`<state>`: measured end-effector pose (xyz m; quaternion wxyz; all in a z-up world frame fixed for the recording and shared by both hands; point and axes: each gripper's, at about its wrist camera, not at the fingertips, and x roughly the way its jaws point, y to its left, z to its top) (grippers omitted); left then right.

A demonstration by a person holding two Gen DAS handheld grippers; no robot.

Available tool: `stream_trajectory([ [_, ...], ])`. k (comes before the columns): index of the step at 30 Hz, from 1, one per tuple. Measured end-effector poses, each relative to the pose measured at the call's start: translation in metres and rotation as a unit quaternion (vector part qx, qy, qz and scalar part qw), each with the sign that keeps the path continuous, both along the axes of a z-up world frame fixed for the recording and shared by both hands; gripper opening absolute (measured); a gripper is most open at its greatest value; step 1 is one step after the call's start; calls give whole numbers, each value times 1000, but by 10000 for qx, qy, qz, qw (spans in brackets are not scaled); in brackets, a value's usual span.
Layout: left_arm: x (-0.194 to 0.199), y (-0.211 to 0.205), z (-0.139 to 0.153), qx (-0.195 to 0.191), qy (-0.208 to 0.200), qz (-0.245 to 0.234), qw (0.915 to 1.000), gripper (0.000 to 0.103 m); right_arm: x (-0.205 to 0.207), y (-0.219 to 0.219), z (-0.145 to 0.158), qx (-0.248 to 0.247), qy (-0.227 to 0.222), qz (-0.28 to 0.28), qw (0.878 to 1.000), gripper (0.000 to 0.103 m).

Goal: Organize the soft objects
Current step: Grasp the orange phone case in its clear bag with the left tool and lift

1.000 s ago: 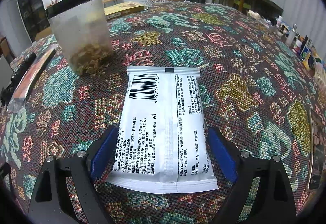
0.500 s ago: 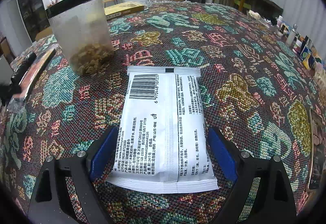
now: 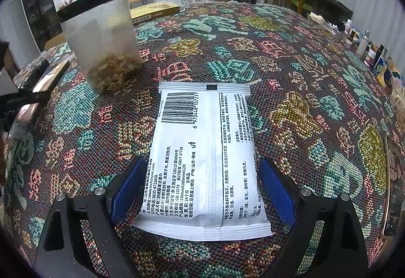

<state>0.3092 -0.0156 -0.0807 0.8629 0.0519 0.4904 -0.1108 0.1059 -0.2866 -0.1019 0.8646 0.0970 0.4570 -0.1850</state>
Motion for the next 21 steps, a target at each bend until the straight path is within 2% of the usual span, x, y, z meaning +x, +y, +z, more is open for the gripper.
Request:
stream_trajectory([
  [3,-44,-1,1,-54,-33,-134,9999,74,0,0,0,0,0,0,10000,93],
  [6,-104,-9,2,-88,-41,-345,9994,75,0,0,0,-1,0,0,10000,93],
  [7,-127,-14,2,-81,-75,-431,9990,78,0,0,0,1,-1,0,10000,93],
  [8,-138,-19,0,-35,-118,-478,9988,89,0,0,0,0,-1,0,10000,93],
  [9,-145,-24,-4,7,-134,-543,9984,103,0,0,0,1,-1,0,10000,93],
  [11,-154,-28,-7,18,-279,-558,9980,103,0,0,0,2,-2,1,10000,93],
  [21,-152,-27,-9,-22,-275,-468,9985,103,0,0,0,4,-5,0,10000,93],
])
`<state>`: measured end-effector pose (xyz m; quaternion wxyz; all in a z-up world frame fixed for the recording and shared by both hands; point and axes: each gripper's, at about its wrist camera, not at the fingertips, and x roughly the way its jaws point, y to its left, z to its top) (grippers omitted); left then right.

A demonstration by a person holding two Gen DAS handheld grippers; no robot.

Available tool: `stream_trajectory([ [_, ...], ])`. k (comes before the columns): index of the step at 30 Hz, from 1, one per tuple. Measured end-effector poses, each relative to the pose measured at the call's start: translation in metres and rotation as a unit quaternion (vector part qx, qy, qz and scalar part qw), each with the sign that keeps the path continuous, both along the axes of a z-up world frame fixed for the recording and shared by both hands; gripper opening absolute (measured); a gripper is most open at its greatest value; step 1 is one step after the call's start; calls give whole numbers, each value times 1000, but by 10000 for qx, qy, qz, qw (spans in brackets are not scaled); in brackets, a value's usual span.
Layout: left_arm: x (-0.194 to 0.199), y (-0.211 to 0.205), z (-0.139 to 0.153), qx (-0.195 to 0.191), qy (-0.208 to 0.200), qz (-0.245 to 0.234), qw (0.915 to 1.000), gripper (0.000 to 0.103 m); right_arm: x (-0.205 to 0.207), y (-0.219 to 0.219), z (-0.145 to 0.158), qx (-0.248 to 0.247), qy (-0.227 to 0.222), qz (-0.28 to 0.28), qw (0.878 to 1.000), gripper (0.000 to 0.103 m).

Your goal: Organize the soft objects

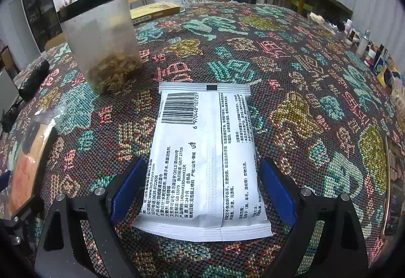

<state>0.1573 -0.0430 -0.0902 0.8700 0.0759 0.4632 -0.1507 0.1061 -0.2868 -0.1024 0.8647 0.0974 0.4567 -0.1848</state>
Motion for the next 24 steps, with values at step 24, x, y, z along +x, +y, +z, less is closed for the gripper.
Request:
stream_trajectory([
  [24,-7,2,1,-53,-107,-2,9999,103,0,0,0,1,-3,1,10000,93],
])
